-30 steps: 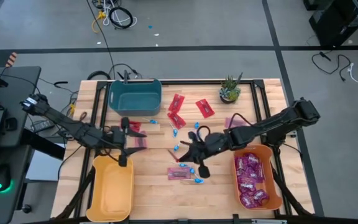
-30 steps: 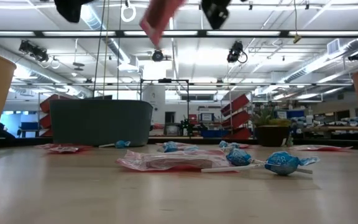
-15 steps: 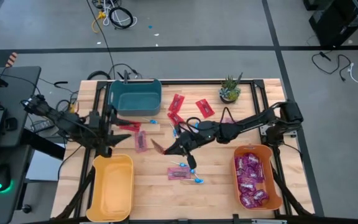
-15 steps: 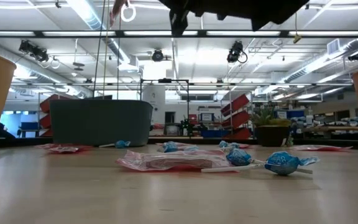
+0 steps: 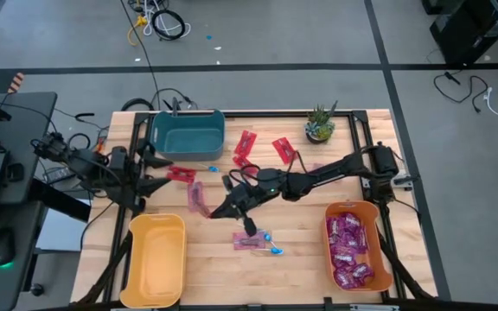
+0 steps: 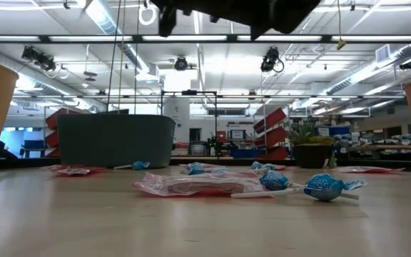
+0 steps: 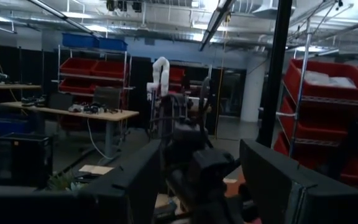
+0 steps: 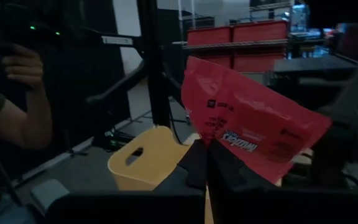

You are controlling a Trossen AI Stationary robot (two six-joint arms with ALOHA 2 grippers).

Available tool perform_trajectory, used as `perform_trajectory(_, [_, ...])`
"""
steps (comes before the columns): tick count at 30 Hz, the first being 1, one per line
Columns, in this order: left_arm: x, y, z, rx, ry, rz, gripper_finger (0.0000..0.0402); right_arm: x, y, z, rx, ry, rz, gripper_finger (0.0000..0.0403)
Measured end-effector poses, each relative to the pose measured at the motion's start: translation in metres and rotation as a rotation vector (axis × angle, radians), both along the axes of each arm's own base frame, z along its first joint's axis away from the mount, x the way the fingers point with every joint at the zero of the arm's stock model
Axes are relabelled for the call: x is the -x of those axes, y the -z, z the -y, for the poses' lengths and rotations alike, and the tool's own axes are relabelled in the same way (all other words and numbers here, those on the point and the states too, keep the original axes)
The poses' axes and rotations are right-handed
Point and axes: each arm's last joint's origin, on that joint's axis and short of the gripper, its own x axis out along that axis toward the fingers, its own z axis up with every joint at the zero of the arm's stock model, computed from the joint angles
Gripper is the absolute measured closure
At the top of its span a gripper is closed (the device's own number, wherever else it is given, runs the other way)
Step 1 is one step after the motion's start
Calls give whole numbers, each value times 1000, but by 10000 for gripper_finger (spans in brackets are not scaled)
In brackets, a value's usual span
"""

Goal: Sort candy
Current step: Put the red candy into the yellow bin

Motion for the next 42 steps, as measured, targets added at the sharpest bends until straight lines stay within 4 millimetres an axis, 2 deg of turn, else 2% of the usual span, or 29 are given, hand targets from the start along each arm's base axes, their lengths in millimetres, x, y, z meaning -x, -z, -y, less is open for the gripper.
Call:
perform_trajectory(8, [11, -8, -6, 49, 0, 87, 183, -28, 3, -5, -8, -81, 26, 403])
perform_trajectory(17, [19, -11, -11, 70, 0, 123, 183, -55, 16, -10, -50, -139, 11, 403])
perform_trajectory(24, [19, -10, -10, 60, -1, 113, 183, -78, 26, -13, -153, -192, -29, 403])
perform_trajectory(29, [19, -10, -10, 60, -1, 113, 183, -93, 35, -16, -316, -238, -128, 403])
perform_trajectory(35, [19, -10, -10, 59, -1, 114, 183, -101, 48, -13, -464, -238, -239, 403])
perform_trajectory(42, [19, -10, -10, 58, -2, 113, 183, -102, 51, -12, -482, -196, -277, 403])
